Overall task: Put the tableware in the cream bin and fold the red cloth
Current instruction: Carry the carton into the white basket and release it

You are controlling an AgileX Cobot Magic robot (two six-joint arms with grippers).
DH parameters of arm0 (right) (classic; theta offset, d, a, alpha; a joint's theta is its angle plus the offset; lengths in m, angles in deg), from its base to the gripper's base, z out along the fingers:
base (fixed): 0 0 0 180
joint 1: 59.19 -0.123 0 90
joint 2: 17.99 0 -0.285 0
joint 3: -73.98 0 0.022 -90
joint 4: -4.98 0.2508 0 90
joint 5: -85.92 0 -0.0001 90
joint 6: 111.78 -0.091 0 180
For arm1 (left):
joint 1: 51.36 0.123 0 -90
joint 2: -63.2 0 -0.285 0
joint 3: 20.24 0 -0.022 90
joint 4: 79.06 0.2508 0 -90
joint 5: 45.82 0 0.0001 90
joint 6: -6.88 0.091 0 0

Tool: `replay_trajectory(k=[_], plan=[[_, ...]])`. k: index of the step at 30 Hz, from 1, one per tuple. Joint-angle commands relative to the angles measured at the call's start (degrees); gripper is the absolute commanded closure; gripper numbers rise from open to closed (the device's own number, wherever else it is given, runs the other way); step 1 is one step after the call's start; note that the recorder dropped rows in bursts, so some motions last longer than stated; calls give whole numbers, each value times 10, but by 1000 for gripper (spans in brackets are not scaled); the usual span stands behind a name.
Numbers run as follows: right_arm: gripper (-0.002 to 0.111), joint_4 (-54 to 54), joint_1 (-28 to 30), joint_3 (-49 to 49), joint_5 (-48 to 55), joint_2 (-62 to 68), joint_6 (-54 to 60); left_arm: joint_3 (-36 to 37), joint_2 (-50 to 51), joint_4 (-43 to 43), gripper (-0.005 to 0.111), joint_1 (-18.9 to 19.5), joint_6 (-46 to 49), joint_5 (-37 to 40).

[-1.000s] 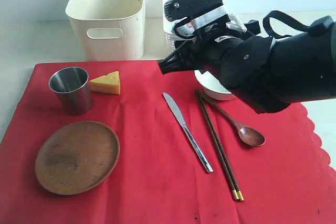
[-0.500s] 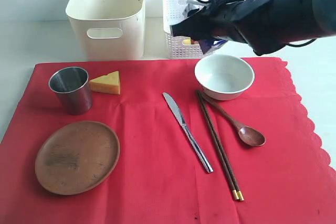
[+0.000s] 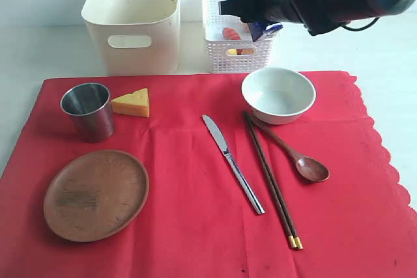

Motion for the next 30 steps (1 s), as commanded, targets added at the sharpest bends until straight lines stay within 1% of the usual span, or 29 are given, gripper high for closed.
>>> replay_trajectory(k=[1, 7, 14, 24, 26, 30], plan=[[108, -8, 7, -58, -3, 36, 23, 0, -4, 1, 105, 0, 3, -3], [108, -8, 18, -124, -2, 89, 24, 0, -4, 1, 105, 0, 3, -3], [108, -8, 20, -172, -18, 140, 24, 0, -4, 1, 105, 0, 3, -3], [108, -5, 18, -174, -53, 153, 21, 0, -4, 1, 105, 0, 4, -3], [105, -4, 17, -174, -67, 155, 21, 0, -4, 1, 105, 0, 3, -3], [92, -8, 17, -174, -67, 158, 23, 0, -4, 1, 105, 0, 3, -3]])
